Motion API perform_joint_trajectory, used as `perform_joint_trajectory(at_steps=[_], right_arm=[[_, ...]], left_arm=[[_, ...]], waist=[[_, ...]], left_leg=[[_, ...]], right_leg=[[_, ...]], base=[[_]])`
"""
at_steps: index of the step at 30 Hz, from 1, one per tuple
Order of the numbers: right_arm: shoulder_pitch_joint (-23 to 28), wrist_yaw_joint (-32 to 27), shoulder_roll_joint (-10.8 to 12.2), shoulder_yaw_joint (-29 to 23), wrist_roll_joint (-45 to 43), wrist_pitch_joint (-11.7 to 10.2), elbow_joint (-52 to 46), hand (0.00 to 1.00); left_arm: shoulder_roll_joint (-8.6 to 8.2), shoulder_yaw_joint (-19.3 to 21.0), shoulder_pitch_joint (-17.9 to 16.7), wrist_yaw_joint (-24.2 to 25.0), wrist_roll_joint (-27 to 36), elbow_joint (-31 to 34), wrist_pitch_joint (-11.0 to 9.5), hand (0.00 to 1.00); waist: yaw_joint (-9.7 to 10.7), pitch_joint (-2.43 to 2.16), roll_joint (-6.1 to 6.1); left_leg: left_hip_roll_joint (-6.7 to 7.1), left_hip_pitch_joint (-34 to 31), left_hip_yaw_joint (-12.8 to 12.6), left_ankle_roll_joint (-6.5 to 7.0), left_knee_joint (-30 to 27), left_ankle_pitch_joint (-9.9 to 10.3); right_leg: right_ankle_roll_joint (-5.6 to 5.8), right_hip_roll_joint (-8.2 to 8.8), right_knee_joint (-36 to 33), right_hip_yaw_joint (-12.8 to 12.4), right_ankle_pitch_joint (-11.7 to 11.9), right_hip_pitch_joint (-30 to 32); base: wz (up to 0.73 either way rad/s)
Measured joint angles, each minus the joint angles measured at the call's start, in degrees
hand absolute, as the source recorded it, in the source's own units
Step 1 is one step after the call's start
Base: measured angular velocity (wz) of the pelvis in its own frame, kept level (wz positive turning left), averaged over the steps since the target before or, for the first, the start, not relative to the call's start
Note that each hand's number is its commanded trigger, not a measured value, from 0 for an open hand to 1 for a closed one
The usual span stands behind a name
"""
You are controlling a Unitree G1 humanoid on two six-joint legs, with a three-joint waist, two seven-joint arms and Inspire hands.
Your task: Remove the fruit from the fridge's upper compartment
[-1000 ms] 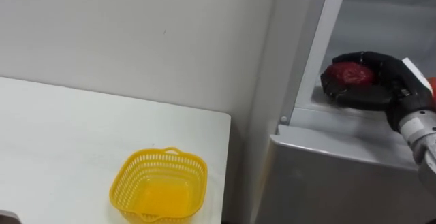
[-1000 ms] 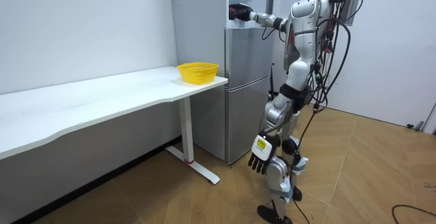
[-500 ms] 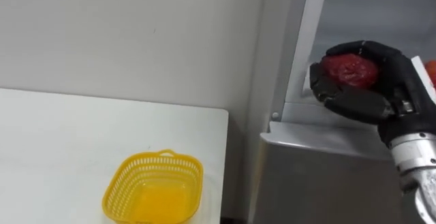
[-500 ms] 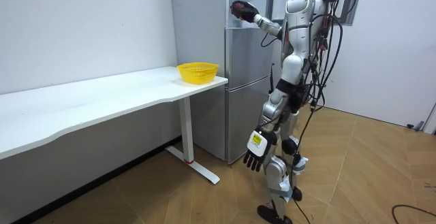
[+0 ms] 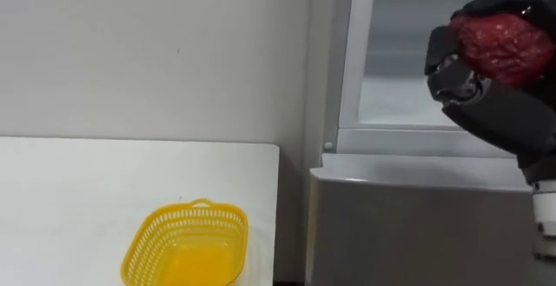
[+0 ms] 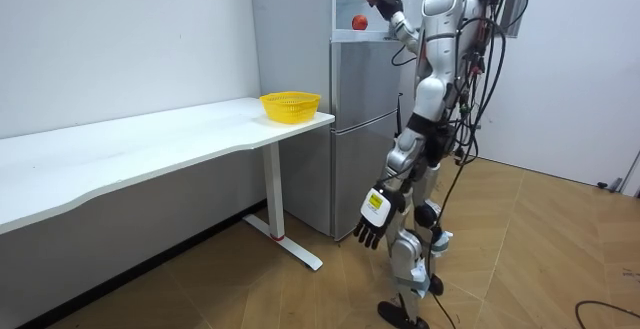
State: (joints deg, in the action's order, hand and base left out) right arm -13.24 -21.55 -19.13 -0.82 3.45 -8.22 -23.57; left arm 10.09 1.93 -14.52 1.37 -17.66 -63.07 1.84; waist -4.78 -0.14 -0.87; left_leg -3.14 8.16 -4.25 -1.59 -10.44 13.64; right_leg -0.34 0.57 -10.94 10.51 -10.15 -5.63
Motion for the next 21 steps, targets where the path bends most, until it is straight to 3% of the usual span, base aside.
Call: perform_joint_trajectory(at_steps=[3,7,11,16,19,21], right_arm=[[0.0,0.2,1.3,0.0,-6.1,-0.1,-1.2,1.00],[-0.2,0.4,1.3,1.3,-10.7,-0.6,-2.5,1.00],[-0.4,0.6,1.3,2.8,-13.0,-2.2,-3.2,1.00],[-0.6,3.6,1.3,5.3,-15.8,-2.5,-3.5,1.00],[-2.1,6.0,1.4,7.0,-15.8,-2.5,-3.5,1.00],[-3.0,6.9,1.4,8.5,-15.8,-2.4,-3.5,1.00]], left_arm=[[0.01,0.0,0.8,0.5,0.0,-1.9,-0.1,0.00],[0.05,-0.7,1.5,0.7,0.2,-3.2,-0.2,0.00],[0.06,-1.7,1.7,0.9,0.2,-3.6,-0.8,0.00],[0.17,-1.6,2.3,1.9,0.1,-3.9,-1.1,0.00],[0.15,-1.7,2.8,2.1,0.1,-4.2,-1.1,0.00],[0.39,-2.3,3.6,2.0,0.2,-5.2,-1.0,0.00]], waist=[[-0.2,-0.13,-0.92],[-0.6,-0.16,-1.84],[-1.4,0.21,-2.53],[-2.2,-0.10,-3.05],[-3.0,-0.04,-3.32],[-3.4,0.28,-3.64]], left_leg=[[0.01,0.2,-0.3,0.00,0.0,0.0],[0.00,0.2,-0.3,0.00,0.0,0.0],[-0.02,0.0,-0.2,0.00,0.2,0.0],[0.00,-0.5,-0.1,0.01,0.5,0.0],[-0.02,-0.6,0.0,0.01,0.3,0.0],[-0.02,-0.5,0.8,0.01,0.3,0.0]], right_leg=[[0.01,0.01,0.2,-0.1,0.0,0.1],[0.01,-0.02,0.3,-0.1,0.0,-0.1],[0.01,0.00,0.3,0.2,0.0,-0.1],[0.01,0.01,0.3,0.3,0.0,0.5],[0.01,0.01,0.3,0.4,0.0,0.5],[0.01,0.01,0.3,1.0,0.0,0.0]], base=[[-0.05],[0.00],[0.01],[0.00],[0.02],[0.13]])
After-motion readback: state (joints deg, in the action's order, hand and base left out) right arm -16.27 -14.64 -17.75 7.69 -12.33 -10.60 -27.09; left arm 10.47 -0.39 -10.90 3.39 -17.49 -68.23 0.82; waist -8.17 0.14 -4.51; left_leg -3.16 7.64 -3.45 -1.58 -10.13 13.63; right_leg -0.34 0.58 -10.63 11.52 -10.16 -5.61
